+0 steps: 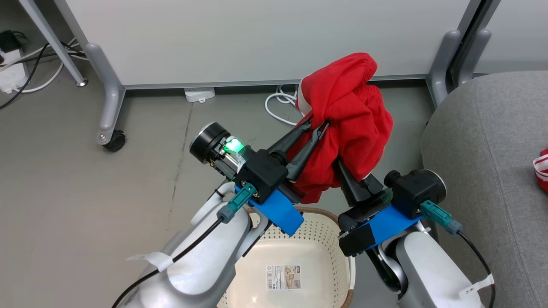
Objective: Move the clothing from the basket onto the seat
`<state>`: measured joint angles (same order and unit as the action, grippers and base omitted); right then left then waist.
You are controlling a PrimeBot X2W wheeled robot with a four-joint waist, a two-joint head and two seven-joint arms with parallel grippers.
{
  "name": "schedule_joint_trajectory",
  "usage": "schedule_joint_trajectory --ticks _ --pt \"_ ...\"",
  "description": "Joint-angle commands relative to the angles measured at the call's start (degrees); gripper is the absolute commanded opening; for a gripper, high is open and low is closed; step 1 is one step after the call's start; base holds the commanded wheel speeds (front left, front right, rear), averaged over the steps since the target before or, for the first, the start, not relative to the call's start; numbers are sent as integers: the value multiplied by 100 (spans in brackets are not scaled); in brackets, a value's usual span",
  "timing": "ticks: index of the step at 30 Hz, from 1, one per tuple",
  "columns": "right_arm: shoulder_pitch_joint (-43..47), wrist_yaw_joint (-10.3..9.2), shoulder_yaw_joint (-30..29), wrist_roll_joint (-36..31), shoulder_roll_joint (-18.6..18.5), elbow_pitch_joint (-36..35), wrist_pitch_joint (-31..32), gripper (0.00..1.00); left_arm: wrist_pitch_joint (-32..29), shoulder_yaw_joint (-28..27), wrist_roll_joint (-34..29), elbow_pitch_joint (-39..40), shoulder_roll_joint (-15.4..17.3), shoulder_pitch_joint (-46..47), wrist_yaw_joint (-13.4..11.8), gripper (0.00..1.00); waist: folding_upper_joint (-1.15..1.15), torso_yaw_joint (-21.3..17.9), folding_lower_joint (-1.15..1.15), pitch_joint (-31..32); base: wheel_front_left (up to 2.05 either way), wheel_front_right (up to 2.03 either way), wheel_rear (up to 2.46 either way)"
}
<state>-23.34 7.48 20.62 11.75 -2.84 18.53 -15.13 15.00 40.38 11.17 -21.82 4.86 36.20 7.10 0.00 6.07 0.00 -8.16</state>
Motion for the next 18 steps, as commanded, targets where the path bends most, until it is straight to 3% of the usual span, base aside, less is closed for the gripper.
schedule_joint_trajectory --ticks 1,18 --pt "9 3 2 25 -9 2 -2 0 27 -13 1 -7 6 -47 19 0 0 -15 0 7 0 0 0" --pt "129 3 -34 21 -9 -42 -2 0 27 -9 -17 -31 19 -102 37 0 0 -77 0 56 0 0 0"
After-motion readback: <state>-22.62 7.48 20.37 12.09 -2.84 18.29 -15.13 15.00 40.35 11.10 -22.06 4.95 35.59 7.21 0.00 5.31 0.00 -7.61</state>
